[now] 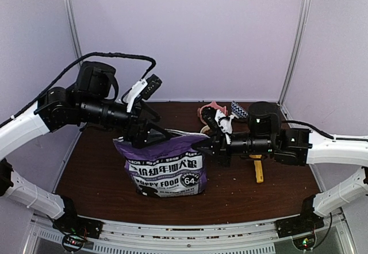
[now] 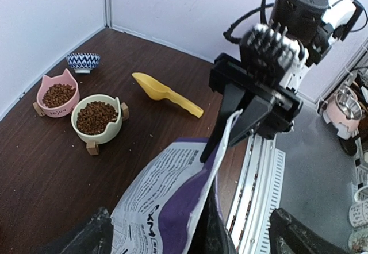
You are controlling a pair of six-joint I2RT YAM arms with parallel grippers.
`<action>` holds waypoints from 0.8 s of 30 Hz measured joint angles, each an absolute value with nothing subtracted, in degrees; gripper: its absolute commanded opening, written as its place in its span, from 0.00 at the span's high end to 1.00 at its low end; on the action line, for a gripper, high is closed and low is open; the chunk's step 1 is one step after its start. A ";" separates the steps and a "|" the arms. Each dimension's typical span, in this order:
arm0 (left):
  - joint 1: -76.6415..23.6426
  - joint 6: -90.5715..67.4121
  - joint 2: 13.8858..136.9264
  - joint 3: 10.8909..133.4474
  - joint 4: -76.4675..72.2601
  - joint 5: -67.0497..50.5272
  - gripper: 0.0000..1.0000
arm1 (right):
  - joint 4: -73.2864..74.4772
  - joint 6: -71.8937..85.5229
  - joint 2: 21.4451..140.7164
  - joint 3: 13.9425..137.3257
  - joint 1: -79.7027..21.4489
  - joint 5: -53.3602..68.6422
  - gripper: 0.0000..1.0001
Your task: Serve the pet food
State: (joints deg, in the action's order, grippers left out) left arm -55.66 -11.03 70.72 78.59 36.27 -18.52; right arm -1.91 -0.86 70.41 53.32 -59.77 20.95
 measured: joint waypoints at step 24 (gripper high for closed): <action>-65.28 2.24 77.82 85.32 51.37 -5.34 1.00 | -5.82 17.69 67.94 49.17 -53.06 35.68 1.00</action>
